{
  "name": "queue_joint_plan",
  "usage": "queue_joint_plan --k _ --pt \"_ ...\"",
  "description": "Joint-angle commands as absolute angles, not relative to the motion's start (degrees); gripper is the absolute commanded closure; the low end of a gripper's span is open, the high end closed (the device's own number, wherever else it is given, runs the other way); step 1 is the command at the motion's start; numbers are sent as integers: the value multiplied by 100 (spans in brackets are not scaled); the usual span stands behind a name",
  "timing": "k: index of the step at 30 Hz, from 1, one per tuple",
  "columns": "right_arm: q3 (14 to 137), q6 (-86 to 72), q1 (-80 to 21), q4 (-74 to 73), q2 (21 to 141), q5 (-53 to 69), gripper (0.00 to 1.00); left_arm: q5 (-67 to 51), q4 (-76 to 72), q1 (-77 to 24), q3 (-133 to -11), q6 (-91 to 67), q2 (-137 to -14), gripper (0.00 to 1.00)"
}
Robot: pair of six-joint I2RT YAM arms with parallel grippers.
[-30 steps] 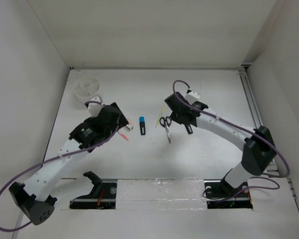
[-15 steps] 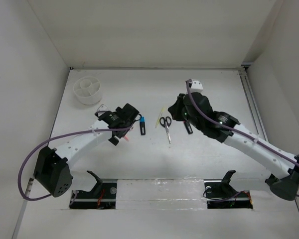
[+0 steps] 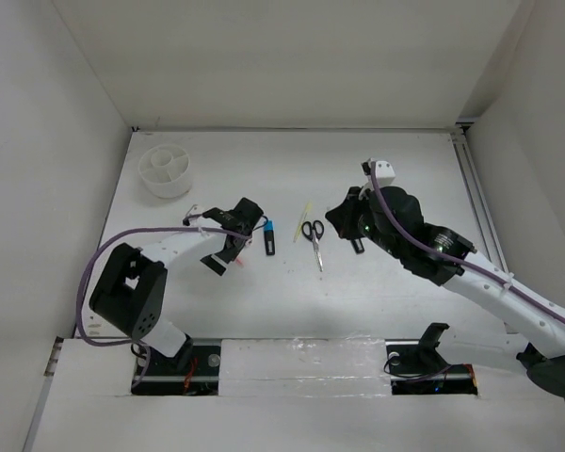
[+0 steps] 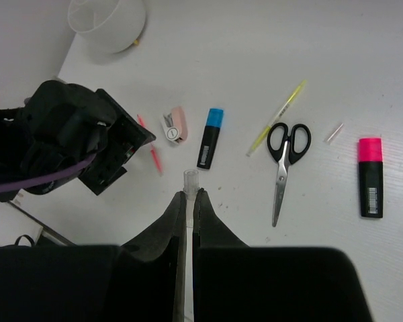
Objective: Sort the stationery into containers
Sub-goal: Pick up the pen from the center of the board.
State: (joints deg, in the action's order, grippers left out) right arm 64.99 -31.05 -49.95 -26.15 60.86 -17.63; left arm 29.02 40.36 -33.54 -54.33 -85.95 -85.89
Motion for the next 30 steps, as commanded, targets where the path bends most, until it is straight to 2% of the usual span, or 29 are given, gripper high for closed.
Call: queue_joint_plan --k 1,3,9,16,30 --pt "6539 -2944 -5036 -2259 5968 -1652 100 3094 3850 -3305 -5379 -8684 -8762 19" --pt "6539 -2944 -5036 -2207 5968 -1582 100 3041 3710 -3182 -5379 -8561 -8841 23" --pt "6592 -2892 -5036 -2206 5968 -1529 100 2672 3173 -2971 -5011 -8263 -8903 43" --pt "6653 -2892 -5036 -2153 5968 -1529 100 2488 3059 -2918 -5018 -8034 -9281 47" --pt "6548 -3164 -5089 -2101 5643 -1863 100 2066 3691 -2865 -5589 -7796 -10133 65"
